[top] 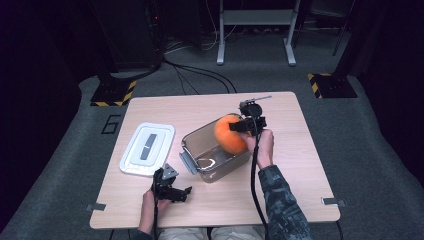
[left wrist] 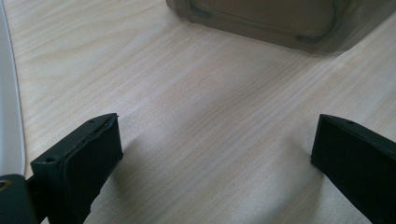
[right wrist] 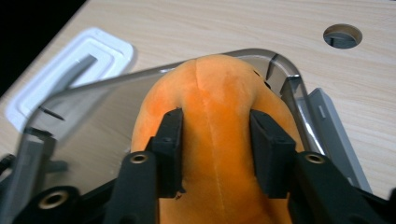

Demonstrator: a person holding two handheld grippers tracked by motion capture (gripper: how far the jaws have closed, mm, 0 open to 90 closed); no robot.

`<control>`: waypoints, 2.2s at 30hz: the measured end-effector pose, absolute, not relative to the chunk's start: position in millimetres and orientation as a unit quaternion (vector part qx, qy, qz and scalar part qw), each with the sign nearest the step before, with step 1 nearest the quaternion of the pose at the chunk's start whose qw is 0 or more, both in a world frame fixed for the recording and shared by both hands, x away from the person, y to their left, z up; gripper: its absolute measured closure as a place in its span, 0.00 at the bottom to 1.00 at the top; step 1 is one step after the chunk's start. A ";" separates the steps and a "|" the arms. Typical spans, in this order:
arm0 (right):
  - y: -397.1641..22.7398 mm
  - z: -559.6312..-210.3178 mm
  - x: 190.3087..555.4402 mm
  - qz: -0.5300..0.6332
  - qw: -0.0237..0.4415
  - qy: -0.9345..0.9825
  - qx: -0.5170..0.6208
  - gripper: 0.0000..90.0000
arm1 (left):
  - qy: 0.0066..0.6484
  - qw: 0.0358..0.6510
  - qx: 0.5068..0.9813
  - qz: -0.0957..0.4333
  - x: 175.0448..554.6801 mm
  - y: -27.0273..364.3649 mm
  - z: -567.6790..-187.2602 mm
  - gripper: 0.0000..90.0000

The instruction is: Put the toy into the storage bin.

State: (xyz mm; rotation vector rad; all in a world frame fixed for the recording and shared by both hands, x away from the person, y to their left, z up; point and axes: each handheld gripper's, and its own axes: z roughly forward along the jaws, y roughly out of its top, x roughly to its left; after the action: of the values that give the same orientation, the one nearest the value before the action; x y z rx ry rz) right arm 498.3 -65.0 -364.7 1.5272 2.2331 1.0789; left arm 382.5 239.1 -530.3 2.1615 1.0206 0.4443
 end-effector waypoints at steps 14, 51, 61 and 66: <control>-44.7 -384.4 497.7 0.280 0.157 0.807 0.496 0.48 | 0.394 0.348 0.833 0.171 382.4 239.2 -530.3 0.02; -83.7 -373.8 482.7 0.358 0.137 0.799 0.463 0.11 | 0.396 0.349 0.832 0.172 382.5 239.0 -530.4 0.02; -130.3 -374.8 465.1 0.384 0.159 0.780 0.468 0.00 | 0.395 0.350 0.832 0.171 382.6 239.1 -530.5 0.02; -159.2 -381.1 454.2 0.399 0.174 0.764 0.477 0.00 | 0.396 0.352 0.831 0.173 382.7 238.9 -530.9 0.02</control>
State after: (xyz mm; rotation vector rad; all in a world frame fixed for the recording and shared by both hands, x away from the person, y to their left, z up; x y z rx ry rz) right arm 454.2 -159.2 -381.1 1.3512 2.1651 1.1316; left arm 382.7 238.9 -530.9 2.1496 1.0242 0.4466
